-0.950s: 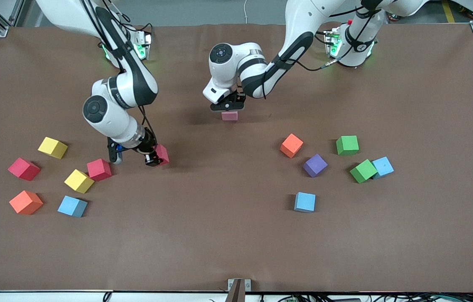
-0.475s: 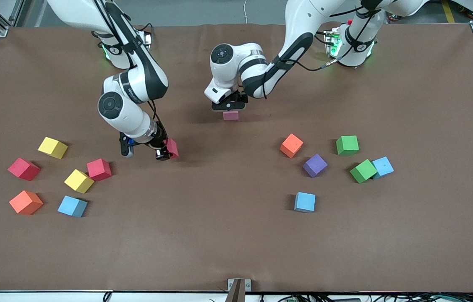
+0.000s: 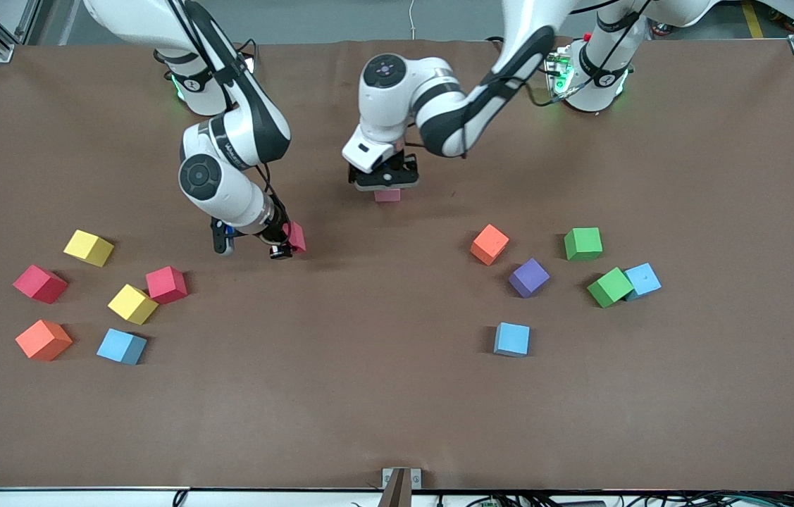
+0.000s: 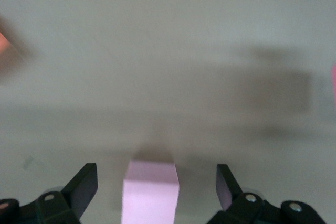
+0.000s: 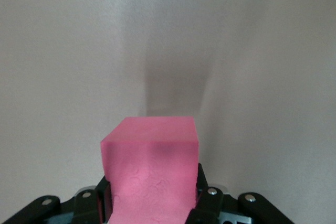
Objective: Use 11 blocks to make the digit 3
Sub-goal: 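Place the light pink cube mid-table with the left gripper while right carries pink, then grasp the purple cube with the left gripper while the right gripper lowers pink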
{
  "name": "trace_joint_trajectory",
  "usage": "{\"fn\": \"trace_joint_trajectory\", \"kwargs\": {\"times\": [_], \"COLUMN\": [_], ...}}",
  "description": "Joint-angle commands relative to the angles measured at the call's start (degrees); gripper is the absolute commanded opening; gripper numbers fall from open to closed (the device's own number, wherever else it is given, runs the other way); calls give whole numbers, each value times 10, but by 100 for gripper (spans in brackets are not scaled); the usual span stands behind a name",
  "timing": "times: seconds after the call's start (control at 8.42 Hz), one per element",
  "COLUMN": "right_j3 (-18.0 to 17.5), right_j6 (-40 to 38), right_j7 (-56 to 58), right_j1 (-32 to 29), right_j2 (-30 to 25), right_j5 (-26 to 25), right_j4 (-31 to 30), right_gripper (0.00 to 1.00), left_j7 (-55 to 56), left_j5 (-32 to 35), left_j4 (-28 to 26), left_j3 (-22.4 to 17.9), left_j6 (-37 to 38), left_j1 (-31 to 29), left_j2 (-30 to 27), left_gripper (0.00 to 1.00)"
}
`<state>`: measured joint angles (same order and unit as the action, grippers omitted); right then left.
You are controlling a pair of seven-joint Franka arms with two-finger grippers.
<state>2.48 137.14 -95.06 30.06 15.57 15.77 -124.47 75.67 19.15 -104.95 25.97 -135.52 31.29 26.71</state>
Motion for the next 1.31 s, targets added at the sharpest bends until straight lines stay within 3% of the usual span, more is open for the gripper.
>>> {"fn": "trace_joint_trajectory", "kwargs": {"times": [0.0, 0.24, 0.71, 1.19], "right_j3": [2, 3, 3, 3], "right_j6": [-13, -13, -3, 44], "right_j7": [-11, -59, -179, -238], "right_j1": [9, 32, 114, 166], "right_j2": [-12, -12, -12, -21], "right_j5": [6, 6, 4, 4], "right_j4": [-10, -11, -15, -36], "right_gripper": [6, 6, 6, 6], "left_j7": [-53, -132, -126, -124], "left_j5": [11, 10, 10, 11], "left_j4": [-17, -20, -34, -56], "left_j3": [3, 2, 2, 1], "left_j6": [29, 42, 53, 9], "left_j1": [-79, -149, -282, -341], "left_j2": [-36, -29, -8, 29], "left_gripper": [100, 100, 100, 100]}}
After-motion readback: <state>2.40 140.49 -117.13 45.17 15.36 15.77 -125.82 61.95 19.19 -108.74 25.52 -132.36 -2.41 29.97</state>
